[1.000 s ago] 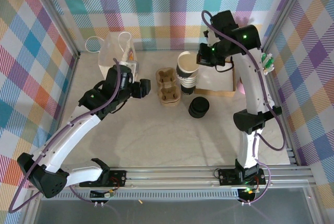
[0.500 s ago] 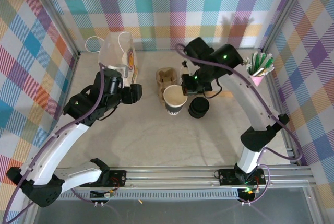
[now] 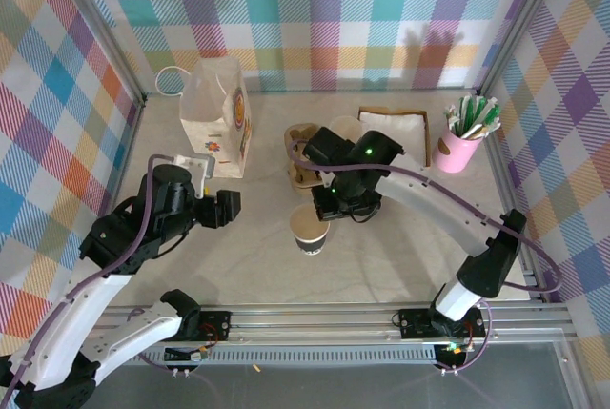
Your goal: Pack the takeout coffee
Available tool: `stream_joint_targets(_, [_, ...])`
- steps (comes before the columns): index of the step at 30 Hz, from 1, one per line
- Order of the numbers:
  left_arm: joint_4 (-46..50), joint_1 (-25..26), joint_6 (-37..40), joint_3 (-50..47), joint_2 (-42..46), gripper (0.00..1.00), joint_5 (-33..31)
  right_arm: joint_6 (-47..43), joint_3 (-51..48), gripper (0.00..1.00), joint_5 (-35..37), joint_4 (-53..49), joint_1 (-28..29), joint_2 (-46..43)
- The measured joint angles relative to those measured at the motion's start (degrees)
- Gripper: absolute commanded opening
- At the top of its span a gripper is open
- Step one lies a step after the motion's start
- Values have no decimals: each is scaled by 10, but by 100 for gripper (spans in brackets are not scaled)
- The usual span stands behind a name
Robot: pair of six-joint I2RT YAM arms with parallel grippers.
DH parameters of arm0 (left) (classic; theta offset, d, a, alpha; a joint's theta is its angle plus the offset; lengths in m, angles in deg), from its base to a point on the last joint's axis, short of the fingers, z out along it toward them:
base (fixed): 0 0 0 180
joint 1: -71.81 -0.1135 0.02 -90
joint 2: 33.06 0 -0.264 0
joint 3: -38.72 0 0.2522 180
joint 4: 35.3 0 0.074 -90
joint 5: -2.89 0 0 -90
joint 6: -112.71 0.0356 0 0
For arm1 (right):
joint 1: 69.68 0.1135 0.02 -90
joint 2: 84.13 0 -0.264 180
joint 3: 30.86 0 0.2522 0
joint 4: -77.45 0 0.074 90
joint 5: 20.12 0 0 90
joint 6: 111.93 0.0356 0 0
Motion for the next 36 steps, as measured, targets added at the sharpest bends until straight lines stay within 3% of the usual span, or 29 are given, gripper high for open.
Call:
stream_joint_targets(7, [-2, 0, 3, -30, -1, 73, 17, 5, -106, 0, 10, 62, 3, -50])
stream_joint_targets(17, [-11, 0, -31, -83, 23, 73, 10, -44, -166, 0, 15, 119, 3, -75])
stream_joint_targets(29, [-33, 0, -87, -122, 34, 72, 11, -71, -196, 0, 9, 185, 3, -68])
stream_joint_targets(36, [-69, 0, -77, -150, 35, 73, 30, -73, -197, 0, -2, 224, 3, -27])
